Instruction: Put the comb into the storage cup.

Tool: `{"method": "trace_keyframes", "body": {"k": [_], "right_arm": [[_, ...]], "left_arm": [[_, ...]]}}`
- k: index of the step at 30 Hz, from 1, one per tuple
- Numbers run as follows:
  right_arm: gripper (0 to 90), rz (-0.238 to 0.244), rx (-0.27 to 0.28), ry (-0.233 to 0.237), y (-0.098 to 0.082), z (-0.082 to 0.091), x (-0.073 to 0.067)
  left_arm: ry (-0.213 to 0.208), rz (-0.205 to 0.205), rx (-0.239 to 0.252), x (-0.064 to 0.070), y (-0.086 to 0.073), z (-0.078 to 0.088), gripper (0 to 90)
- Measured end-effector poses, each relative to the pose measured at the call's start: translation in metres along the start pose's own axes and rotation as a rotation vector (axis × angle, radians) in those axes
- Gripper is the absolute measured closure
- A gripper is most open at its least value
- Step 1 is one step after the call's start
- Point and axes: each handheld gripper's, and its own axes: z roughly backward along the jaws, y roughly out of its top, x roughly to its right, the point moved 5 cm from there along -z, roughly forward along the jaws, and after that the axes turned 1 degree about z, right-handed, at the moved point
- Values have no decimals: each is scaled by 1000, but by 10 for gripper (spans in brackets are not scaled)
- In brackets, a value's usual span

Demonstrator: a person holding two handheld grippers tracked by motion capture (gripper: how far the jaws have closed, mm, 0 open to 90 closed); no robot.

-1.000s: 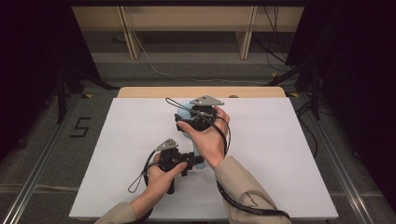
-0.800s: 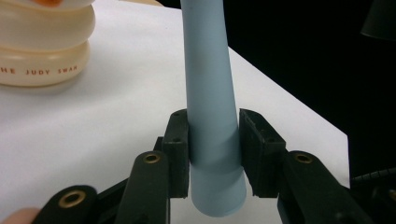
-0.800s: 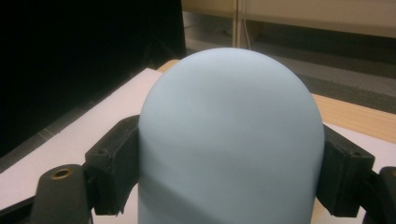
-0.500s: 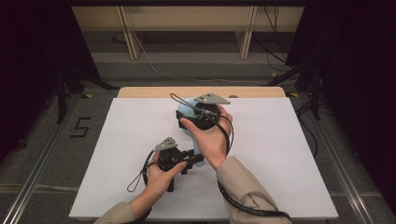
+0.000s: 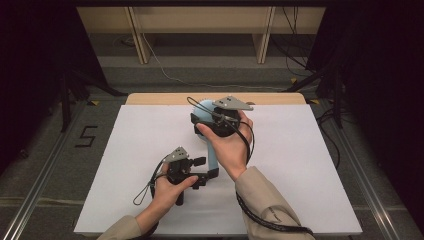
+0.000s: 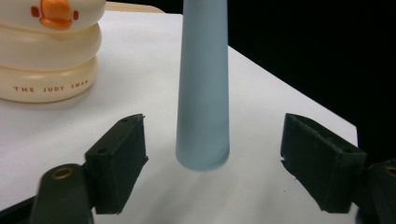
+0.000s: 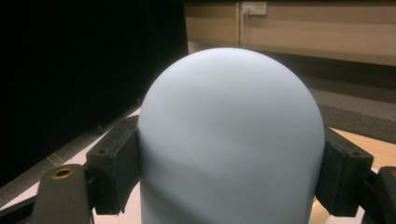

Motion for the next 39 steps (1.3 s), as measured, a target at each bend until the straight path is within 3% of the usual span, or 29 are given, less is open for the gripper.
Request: {"method": "trace_keyframes", "body": {"k": [6,10,14,22,28,39], "right_arm": [[218,1,16,-6,4,3,5],[218,4,29,-6,4,5,8],[218,5,33,-4,4,6,11],[218,13,59,-9,6,11,20],[217,20,75,-18,8,14,28],[217,25,105,-25,11,16,32]], "left_arm": [[37,-52,-11,-1,1,4,111],[68,-121,-38,-2,0,8,53],[98,-156,-54,-4,-1,12,28],[151,-191,-48,-14,1,25,8],[169,-188,-38,-21,1,35,0],[183,-221,-18,-27,1,48,0]]}}
